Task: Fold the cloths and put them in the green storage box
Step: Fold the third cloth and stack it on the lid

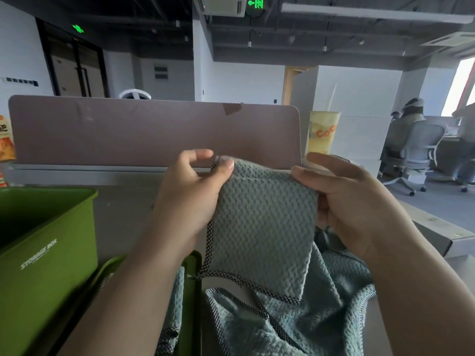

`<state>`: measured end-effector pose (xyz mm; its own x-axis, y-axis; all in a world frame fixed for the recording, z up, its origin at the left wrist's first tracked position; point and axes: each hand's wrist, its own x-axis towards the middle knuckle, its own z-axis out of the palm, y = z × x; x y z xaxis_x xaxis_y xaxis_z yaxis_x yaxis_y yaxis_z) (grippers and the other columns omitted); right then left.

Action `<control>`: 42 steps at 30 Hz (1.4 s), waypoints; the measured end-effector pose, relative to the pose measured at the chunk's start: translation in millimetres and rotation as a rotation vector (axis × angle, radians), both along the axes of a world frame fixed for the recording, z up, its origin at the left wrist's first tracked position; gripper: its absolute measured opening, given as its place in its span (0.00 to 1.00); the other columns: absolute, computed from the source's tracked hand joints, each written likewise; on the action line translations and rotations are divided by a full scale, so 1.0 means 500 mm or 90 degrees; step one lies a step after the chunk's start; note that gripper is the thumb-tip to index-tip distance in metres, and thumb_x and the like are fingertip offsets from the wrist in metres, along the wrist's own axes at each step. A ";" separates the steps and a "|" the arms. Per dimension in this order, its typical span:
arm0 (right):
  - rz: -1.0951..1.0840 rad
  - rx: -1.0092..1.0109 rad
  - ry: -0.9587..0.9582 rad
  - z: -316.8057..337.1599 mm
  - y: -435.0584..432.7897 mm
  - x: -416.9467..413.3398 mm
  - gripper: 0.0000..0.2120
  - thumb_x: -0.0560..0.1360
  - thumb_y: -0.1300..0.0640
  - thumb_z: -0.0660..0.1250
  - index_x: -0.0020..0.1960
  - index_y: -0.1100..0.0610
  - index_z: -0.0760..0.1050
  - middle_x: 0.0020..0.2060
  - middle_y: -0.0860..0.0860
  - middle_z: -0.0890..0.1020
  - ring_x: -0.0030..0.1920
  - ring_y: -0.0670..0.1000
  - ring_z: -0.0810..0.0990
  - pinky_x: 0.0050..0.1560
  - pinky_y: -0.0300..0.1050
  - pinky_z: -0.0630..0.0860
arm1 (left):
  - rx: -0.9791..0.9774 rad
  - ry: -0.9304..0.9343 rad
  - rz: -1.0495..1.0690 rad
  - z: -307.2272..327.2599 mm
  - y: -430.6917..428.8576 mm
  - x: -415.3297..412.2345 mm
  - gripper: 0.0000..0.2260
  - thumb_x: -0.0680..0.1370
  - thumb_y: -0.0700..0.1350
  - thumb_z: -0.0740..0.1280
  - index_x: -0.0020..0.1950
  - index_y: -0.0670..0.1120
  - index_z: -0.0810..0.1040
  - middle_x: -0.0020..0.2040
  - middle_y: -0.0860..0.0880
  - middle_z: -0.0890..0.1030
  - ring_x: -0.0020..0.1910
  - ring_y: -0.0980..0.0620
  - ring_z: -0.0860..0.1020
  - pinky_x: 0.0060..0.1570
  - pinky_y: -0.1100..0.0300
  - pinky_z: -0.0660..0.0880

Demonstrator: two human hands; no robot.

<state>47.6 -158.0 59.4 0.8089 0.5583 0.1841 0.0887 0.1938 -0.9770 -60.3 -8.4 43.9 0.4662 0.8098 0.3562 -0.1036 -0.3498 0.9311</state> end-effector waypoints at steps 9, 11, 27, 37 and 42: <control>0.108 0.098 0.000 0.014 -0.015 -0.002 0.13 0.65 0.63 0.71 0.49 0.62 0.81 0.38 0.55 0.84 0.38 0.50 0.82 0.37 0.38 0.80 | -0.003 -0.076 -0.129 0.016 -0.005 -0.017 0.15 0.60 0.62 0.73 0.41 0.55 0.83 0.37 0.57 0.83 0.39 0.57 0.80 0.46 0.57 0.74; 0.101 0.087 -0.053 0.014 -0.022 0.001 0.22 0.60 0.64 0.71 0.54 0.61 0.80 0.42 0.57 0.85 0.42 0.51 0.84 0.42 0.39 0.81 | 0.004 -0.062 -0.177 0.016 -0.001 -0.020 0.17 0.58 0.58 0.77 0.44 0.57 0.84 0.43 0.53 0.84 0.43 0.54 0.82 0.49 0.56 0.75; -0.121 -0.071 -0.316 0.006 -0.011 -0.003 0.11 0.70 0.62 0.73 0.46 0.46 0.82 0.42 0.54 0.86 0.43 0.56 0.85 0.53 0.54 0.80 | 0.106 -0.001 -0.043 0.013 -0.003 -0.022 0.06 0.71 0.50 0.74 0.46 0.54 0.82 0.43 0.55 0.84 0.42 0.60 0.82 0.44 0.62 0.75; -0.106 -0.098 -0.332 0.002 -0.016 0.010 0.23 0.69 0.70 0.72 0.60 0.53 0.79 0.45 0.51 0.86 0.46 0.51 0.84 0.57 0.50 0.79 | 0.075 -0.018 -0.109 0.019 0.004 -0.031 0.15 0.69 0.41 0.76 0.50 0.57 0.83 0.47 0.53 0.85 0.46 0.55 0.84 0.53 0.52 0.79; -0.151 -0.116 -0.378 0.001 -0.008 0.009 0.17 0.70 0.66 0.72 0.55 0.52 0.82 0.42 0.48 0.86 0.45 0.49 0.84 0.56 0.53 0.79 | 0.154 -0.004 -0.029 0.015 0.001 -0.025 0.13 0.69 0.41 0.76 0.47 0.58 0.81 0.40 0.57 0.84 0.39 0.60 0.83 0.47 0.57 0.80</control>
